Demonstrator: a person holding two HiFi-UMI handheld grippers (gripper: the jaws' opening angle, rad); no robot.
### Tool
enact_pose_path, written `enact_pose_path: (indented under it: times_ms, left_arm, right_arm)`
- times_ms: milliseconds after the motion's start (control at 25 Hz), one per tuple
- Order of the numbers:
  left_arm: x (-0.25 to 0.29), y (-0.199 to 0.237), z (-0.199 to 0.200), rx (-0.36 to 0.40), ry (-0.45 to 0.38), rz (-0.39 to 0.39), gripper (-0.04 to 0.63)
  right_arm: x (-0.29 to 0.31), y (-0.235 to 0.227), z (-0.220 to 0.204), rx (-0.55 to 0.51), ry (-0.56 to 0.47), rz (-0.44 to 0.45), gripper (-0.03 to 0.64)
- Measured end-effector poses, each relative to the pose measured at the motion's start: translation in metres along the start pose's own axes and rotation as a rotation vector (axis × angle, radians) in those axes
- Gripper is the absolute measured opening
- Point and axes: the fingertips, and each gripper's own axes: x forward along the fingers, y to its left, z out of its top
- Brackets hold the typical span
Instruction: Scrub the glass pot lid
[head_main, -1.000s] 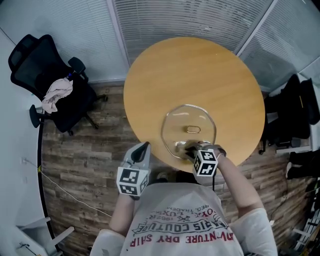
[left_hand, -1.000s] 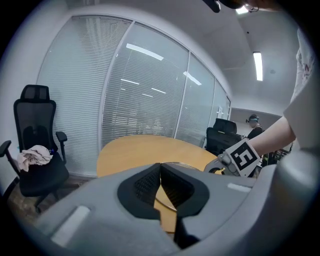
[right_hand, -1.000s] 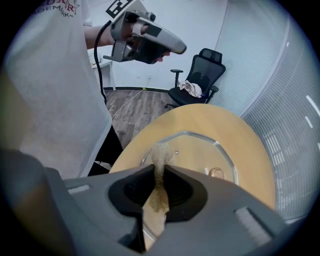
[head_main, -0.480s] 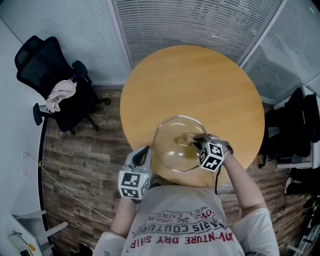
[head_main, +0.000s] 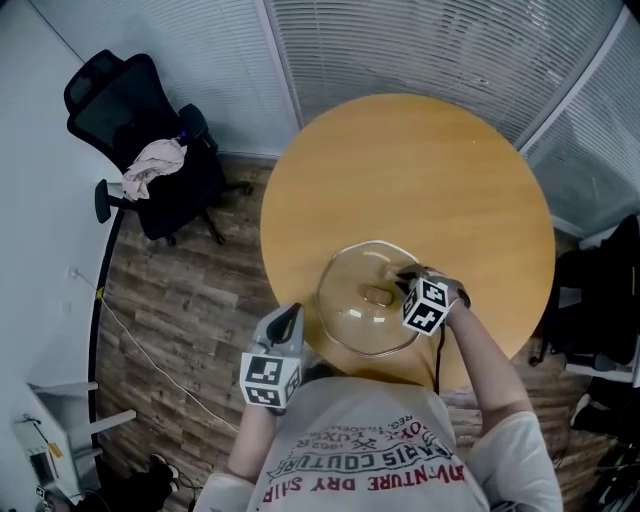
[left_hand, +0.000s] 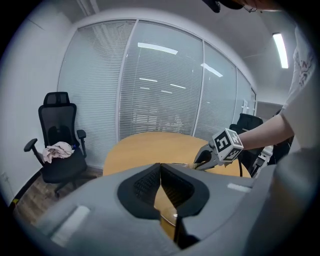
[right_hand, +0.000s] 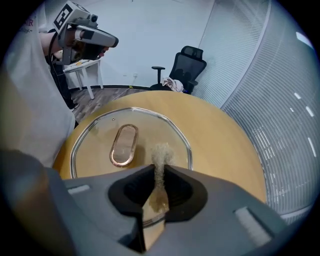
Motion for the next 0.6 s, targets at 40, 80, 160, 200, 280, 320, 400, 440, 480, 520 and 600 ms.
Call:
enact_pose_path:
  times_ms: [40, 80, 160, 200, 280, 320, 400, 440, 480, 520, 600]
  left_arm:
    - [-0.001, 0.001, -0.002, -0.004, 0.006, 0.013, 0.008]
    - [-0.002, 0.000, -0.004, -0.007, 0.010, 0.023, 0.008]
    - [-0.001, -0.002, -0.006, -0.010, 0.017, 0.034, 0.008]
    - [-0.001, -0.003, -0.006, -0.009, 0.021, 0.038, 0.008]
    - [0.001, -0.005, -0.007, -0.003, 0.025, 0.040, 0.008]
    - [0.001, -0.006, -0.007, 0.000, 0.025, 0.039, 0.008]
    - [0.002, -0.008, -0.007, 0.008, 0.026, 0.034, 0.008]
    - [0.002, -0.008, -0.007, 0.013, 0.026, 0.030, 0.008]
    - [0.002, -0.008, -0.006, 0.016, 0.026, 0.025, 0.008]
    - [0.002, -0.008, -0.006, 0.019, 0.025, 0.019, 0.008]
    - [0.003, -0.009, -0.004, 0.024, 0.022, 0.008, 0.008]
  right_arm:
    - [0.004, 0.000, 0.002, -0.007, -0.007, 0.012, 0.054]
    - [0.007, 0.001, 0.005, -0.015, -0.012, 0.023, 0.054]
    - [0.011, 0.002, 0.006, -0.035, -0.003, 0.048, 0.054]
    - [0.013, 0.004, 0.005, -0.049, 0.010, 0.063, 0.054]
    - [0.017, 0.009, 0.003, -0.072, 0.036, 0.088, 0.054]
    - [0.018, 0.011, 0.003, -0.073, 0.043, 0.095, 0.054]
    - [0.019, 0.012, 0.002, -0.055, 0.048, 0.100, 0.054]
    - [0.018, 0.012, 0.002, -0.045, 0.051, 0.102, 0.054]
    - [0.017, 0.013, 0.001, -0.037, 0.055, 0.103, 0.054]
    - [0.016, 0.013, 0.001, -0.031, 0.058, 0.104, 0.054]
    - [0.014, 0.015, -0.002, -0.014, 0.064, 0.100, 0.054]
